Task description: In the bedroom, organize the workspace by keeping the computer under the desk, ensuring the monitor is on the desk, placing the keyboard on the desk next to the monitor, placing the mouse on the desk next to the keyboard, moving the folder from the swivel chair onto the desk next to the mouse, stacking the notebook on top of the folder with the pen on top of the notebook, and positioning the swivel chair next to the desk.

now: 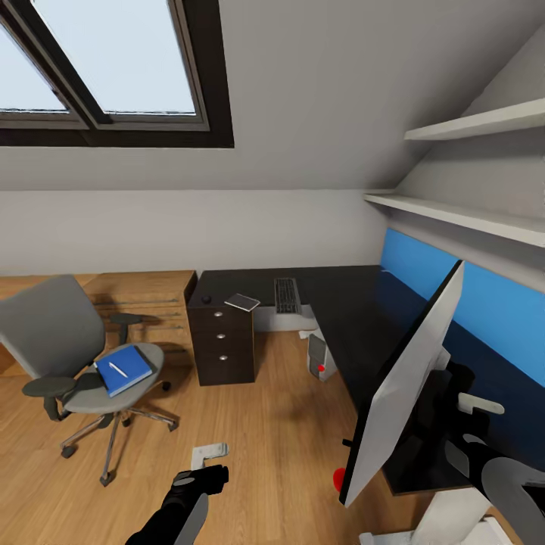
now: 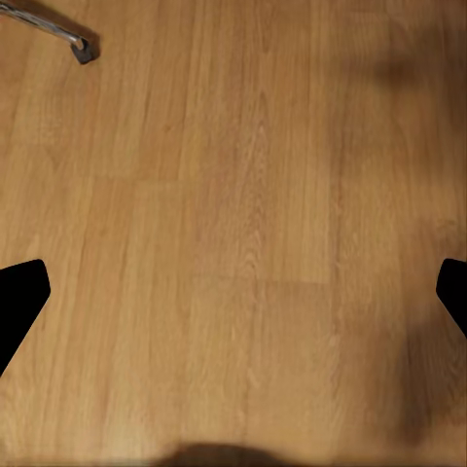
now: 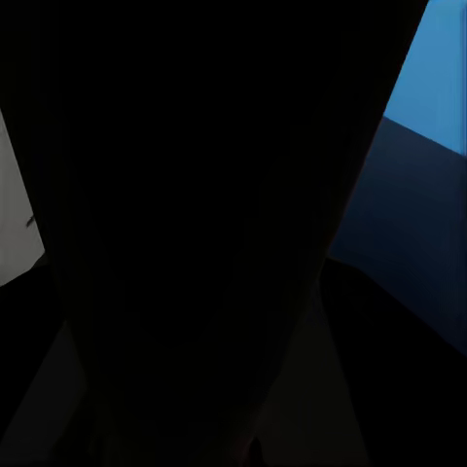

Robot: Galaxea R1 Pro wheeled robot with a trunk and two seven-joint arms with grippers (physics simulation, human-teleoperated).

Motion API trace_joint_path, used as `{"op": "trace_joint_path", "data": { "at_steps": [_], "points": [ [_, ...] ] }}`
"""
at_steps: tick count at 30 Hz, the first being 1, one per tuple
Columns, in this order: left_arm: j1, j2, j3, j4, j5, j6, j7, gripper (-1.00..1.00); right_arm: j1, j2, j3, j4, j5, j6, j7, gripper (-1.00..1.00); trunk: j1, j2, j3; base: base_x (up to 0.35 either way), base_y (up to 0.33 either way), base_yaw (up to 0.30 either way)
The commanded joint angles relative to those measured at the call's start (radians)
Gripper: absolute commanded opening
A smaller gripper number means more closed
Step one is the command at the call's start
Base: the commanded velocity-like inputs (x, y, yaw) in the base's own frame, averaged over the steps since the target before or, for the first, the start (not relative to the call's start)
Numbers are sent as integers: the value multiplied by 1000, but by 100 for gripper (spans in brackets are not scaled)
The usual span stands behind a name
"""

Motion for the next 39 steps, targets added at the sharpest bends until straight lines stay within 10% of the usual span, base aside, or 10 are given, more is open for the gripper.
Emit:
{"op": "trace_joint_path", "data": {
  "at_steps": [1, 32, 34, 35, 39],
  "points": [
    [-1, 1, -3, -2, 10, 3, 10, 100, 0, 0, 12, 6, -13, -5, 1, -100, 0, -1, -2, -21, 0, 0],
    [-1, 3, 0, -2, 10, 3, 10, 100, 0, 11, 11, 4, -12, -9, 1, -100, 0, -1, -2, 0, -227, 65],
    [-1, 10, 11, -132, 14, 13, 9, 100, 0, 12, 12, 7, -11, -9, 1, -100, 0, -1, -2, 0, -110, 0],
    [-1, 24, 30, -357, 43, 117, 11, 100, 0, 13, 12, 8, -11, -9, 1, -100, 0, -1, -2, 0, -16, 0],
    [-1, 24, 61, -596, 70, 264, 14, 100, 0, 13, 11, 7, -12, -9, 1, -100, 0, -1, -2, 0, -7, 0]
  ]
}}
